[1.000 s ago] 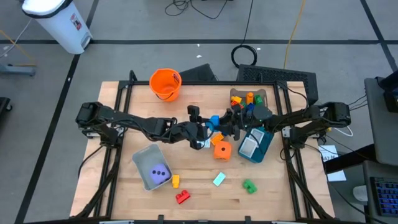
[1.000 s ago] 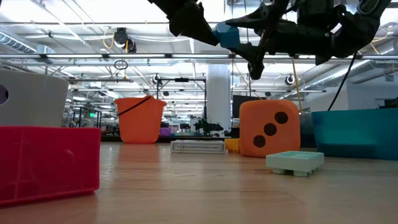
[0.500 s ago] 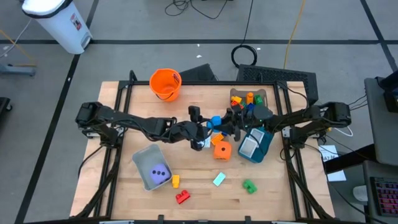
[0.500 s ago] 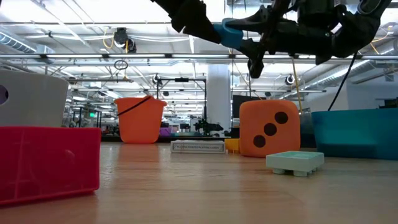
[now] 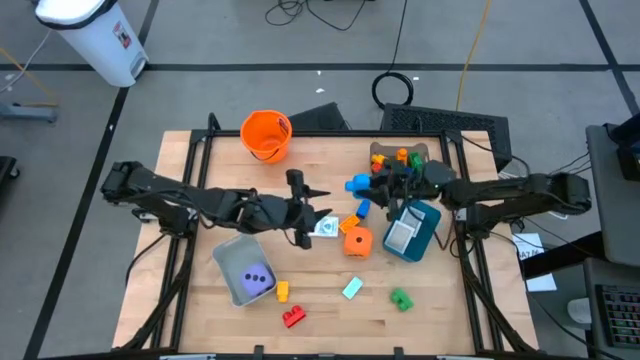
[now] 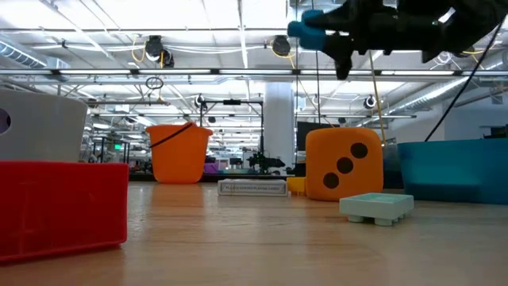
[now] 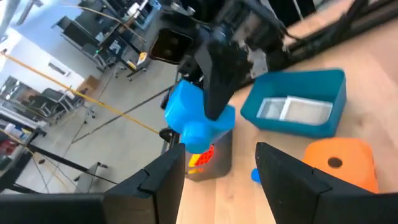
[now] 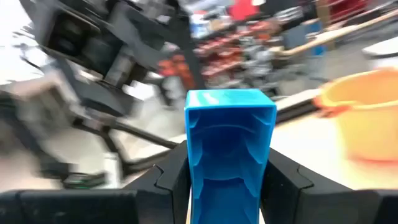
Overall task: Pick & Place Toys
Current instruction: Put the blue game piece into the black bin
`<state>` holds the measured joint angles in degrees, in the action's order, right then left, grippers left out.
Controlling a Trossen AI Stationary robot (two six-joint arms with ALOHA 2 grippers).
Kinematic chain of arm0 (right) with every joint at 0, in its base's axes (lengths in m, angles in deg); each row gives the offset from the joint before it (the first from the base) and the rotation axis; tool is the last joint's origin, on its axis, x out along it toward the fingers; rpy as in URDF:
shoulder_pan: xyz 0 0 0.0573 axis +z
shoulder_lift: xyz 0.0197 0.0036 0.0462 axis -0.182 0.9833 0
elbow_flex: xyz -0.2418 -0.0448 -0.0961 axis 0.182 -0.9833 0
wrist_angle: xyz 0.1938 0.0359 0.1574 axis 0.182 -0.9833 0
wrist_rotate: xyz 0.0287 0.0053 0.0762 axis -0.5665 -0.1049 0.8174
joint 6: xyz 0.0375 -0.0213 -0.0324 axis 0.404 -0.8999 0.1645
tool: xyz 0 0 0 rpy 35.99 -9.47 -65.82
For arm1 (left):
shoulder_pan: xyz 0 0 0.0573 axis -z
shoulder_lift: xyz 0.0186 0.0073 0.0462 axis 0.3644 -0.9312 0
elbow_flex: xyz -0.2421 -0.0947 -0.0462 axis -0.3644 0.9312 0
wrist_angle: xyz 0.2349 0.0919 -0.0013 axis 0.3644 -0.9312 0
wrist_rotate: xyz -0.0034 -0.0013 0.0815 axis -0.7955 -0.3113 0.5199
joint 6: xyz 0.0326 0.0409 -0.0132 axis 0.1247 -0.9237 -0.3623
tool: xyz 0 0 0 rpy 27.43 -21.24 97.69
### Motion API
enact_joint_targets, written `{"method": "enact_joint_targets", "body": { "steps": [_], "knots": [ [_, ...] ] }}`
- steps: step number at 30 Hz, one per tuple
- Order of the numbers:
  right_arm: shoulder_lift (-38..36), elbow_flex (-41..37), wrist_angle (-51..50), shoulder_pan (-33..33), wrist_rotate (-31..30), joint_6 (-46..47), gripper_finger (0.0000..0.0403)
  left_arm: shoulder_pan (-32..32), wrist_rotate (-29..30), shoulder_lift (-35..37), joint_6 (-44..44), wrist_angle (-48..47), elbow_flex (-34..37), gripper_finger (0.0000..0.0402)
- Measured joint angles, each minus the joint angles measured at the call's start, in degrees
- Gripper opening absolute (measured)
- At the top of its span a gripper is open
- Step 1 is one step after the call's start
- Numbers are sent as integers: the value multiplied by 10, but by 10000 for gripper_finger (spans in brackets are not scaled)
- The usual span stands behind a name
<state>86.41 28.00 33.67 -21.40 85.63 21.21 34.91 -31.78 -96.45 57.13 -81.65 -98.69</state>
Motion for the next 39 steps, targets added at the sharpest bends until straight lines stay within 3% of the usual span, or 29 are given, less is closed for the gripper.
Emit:
{"method": "enact_joint_targets", "body": {
  "steps": [7,11,15,23,39],
  "knots": [
    [-95,0,-281,-45,-186,-128,132,-2,-2,5,64,-5,0,195],
    [-108,0,-371,-92,-241,-148,132,-8,-2,-9,75,-7,0,191],
    [-101,0,-391,-147,-242,-155,132,-20,-11,-22,90,-3,0,193],
    [-44,0,-390,-237,-192,-162,132,-55,-112,-47,107,-2,0,191],
    [60,0,-334,-285,-181,-187,135,-78,-176,-66,122,27,0,186]
  ]
}}
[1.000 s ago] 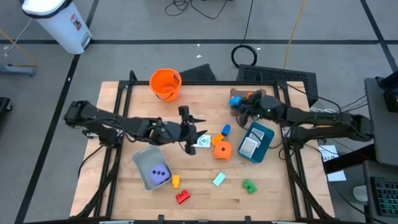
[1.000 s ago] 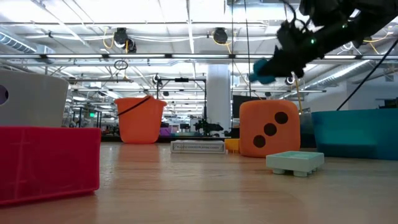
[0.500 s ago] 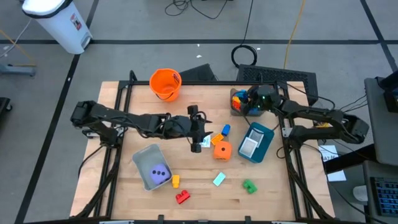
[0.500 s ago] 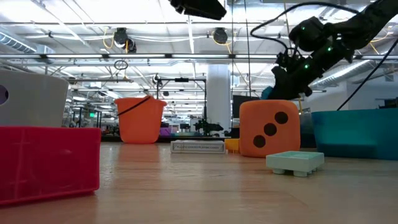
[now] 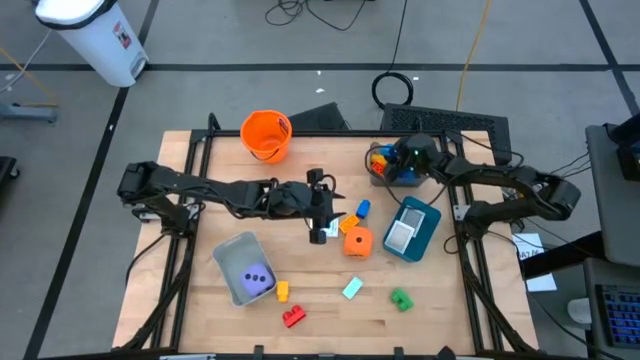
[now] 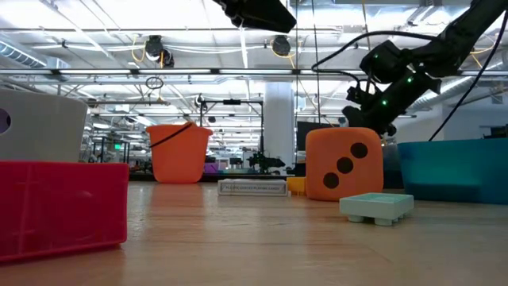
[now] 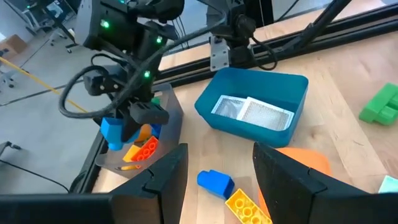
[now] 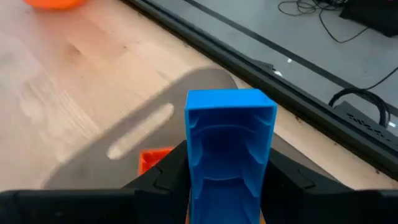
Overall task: Pick & Place Toys
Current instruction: Put the blue game piece into the black bin, then put the yellow game piece into the black bin
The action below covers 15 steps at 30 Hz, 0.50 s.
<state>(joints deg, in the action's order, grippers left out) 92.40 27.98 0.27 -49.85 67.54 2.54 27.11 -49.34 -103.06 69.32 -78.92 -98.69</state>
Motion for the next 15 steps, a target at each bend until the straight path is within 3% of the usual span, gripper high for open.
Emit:
{"method": "enact_joint_targets", "body": {
  "steps": [12,15],
  "knots": [
    [-1,0,15,-15,4,-22,205,0,-1,0,0,1,0,186],
    [-22,0,16,-15,43,-19,214,0,-1,0,-1,0,0,187]
  ]
}}
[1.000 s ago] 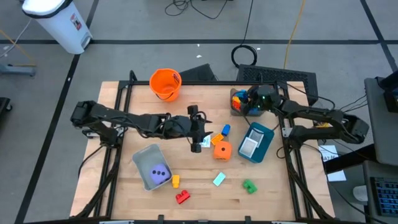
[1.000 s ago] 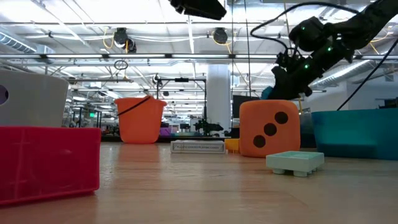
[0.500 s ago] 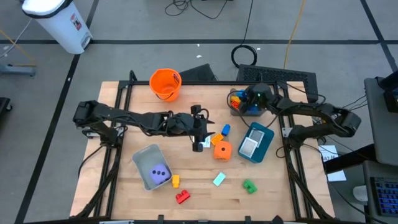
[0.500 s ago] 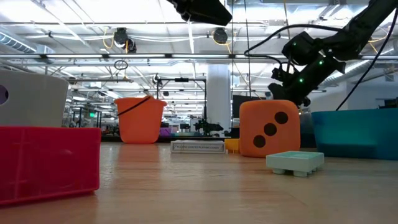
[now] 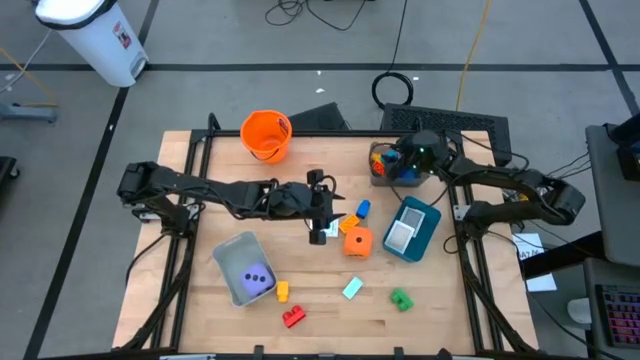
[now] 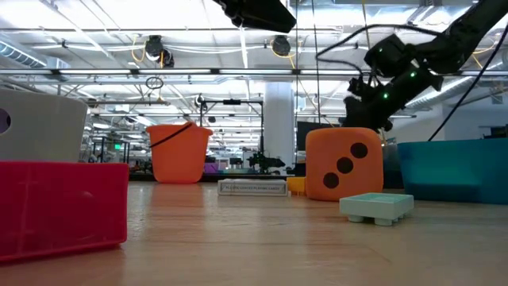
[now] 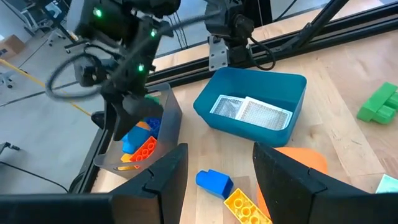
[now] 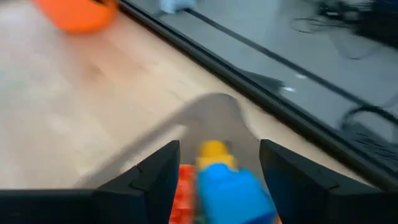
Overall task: Pick & Place Toys
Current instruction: Put the yellow game piece into the black bin
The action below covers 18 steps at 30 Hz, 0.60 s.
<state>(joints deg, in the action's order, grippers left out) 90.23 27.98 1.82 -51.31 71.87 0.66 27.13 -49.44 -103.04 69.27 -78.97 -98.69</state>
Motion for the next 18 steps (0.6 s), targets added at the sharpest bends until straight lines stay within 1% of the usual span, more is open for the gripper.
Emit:
{"method": "enact_joint_targets", "body": {
  "steps": [2,7,9,11,14,18],
  "knots": [
    [-19,0,-1,0,45,20,217,3,0,0,0,-2,0,186],
    [-61,0,4,3,208,85,218,16,0,0,-5,-22,0,187],
    [-69,0,4,13,264,103,216,21,0,0,3,-28,0,186],
    [-73,0,4,34,303,120,215,27,0,0,19,-35,0,187],
    [-72,0,14,87,332,130,217,35,-9,0,39,-40,0,186],
    [-71,0,78,192,332,130,217,45,-52,-5,54,-40,0,187]
  ]
}}
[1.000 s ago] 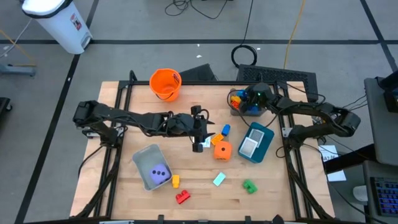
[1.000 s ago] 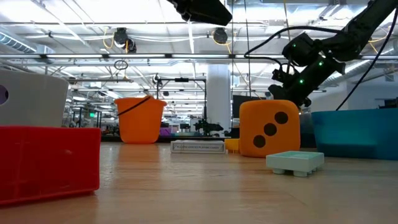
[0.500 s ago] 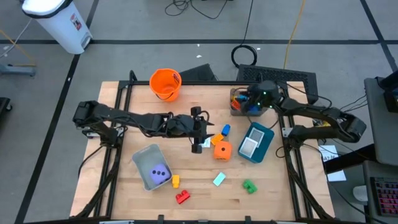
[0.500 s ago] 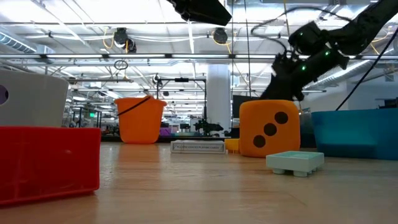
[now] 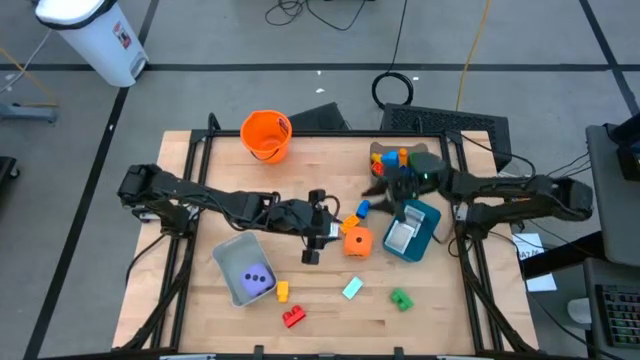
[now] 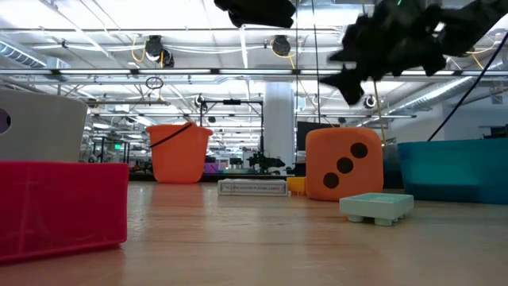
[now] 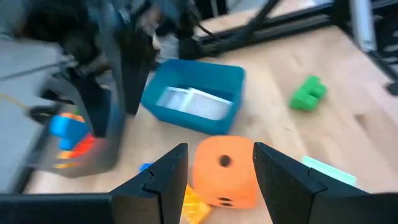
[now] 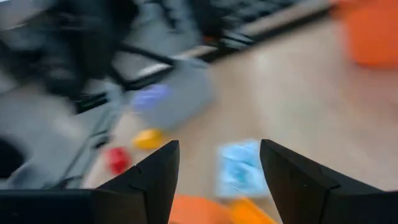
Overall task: Pick & Place Toys
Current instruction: Put the yellow game piece into the black bin
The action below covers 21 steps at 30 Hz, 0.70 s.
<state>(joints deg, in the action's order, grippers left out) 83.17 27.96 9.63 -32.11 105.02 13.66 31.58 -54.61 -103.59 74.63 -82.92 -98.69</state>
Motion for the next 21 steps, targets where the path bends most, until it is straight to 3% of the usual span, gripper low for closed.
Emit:
{"method": "enact_joint_targets", "body": {
  "steps": [4,8,16,19,21],
  "knots": [
    [0,0,74,115,-1,-24,213,10,-27,-19,13,-5,0,187],
    [0,0,77,219,-22,-71,213,23,-28,-39,44,-27,0,186],
    [38,-41,103,373,-286,-151,212,57,-28,-68,117,-76,0,186],
    [64,-69,156,392,-345,-145,210,72,-28,-74,153,-100,0,186],
    [82,-86,195,398,-347,-143,210,82,-28,-75,183,-122,1,186]
  ]
}}
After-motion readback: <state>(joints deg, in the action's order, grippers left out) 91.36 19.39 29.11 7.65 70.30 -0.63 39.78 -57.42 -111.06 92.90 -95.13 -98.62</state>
